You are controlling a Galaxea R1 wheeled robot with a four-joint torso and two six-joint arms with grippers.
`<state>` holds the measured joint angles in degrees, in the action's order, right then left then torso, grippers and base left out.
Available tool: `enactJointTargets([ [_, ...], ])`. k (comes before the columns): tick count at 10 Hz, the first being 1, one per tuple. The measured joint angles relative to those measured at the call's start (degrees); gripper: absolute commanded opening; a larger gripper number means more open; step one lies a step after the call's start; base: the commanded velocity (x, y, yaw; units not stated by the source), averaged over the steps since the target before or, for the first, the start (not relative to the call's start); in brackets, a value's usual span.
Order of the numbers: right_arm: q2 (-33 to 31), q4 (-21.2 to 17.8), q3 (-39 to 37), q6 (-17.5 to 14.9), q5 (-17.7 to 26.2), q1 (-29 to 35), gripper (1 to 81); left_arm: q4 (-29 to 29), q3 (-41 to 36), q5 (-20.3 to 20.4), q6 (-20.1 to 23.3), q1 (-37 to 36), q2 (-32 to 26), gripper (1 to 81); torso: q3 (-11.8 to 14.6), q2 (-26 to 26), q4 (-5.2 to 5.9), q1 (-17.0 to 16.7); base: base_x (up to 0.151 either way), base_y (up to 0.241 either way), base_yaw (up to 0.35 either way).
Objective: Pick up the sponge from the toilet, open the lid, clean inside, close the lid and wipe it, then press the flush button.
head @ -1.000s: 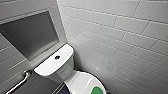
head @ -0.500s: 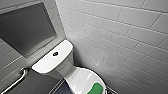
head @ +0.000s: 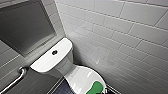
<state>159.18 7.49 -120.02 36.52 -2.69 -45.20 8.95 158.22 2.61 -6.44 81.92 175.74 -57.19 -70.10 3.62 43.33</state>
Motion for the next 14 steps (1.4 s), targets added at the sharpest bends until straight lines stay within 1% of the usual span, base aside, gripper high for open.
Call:
enactJointTargets([
  [4, -1.27, 0.0, 0.67, 0.0, 0.13, 1.24, 81.1, 0.02, 0.0, 0.02, 0.0, -0.01, 0.01, 81.1, -0.02, 0.0, 0.0, 0.0, 0.0, 0.0, 0.0],
  [12, 0.35, 0.0, 0.72, -0.01, 1.43, 3.43, 81.1, 0.0, 0.02, 0.04, 0.0, -0.04, 0.15, 81.1, -0.13, 0.0, 0.0, 0.0, 0.0, 0.0, 0.0],
  [13, 0.62, 0.0, 0.72, -0.01, 1.38, 3.75, 81.1, 0.0, 0.02, 0.06, 0.0, -0.04, 0.15, 81.1, -0.76, 0.0, 0.0, 0.0, 0.0, 0.0, 0.0],
  [14, 0.63, 0.0, 0.72, -0.04, 1.27, 4.11, 81.1, 0.0, 0.02, 0.11, 0.0, -0.06, 0.15, 81.1, -2.1, 0.0, 0.0, 0.0, 0.0, 0.0, 0.0],
])
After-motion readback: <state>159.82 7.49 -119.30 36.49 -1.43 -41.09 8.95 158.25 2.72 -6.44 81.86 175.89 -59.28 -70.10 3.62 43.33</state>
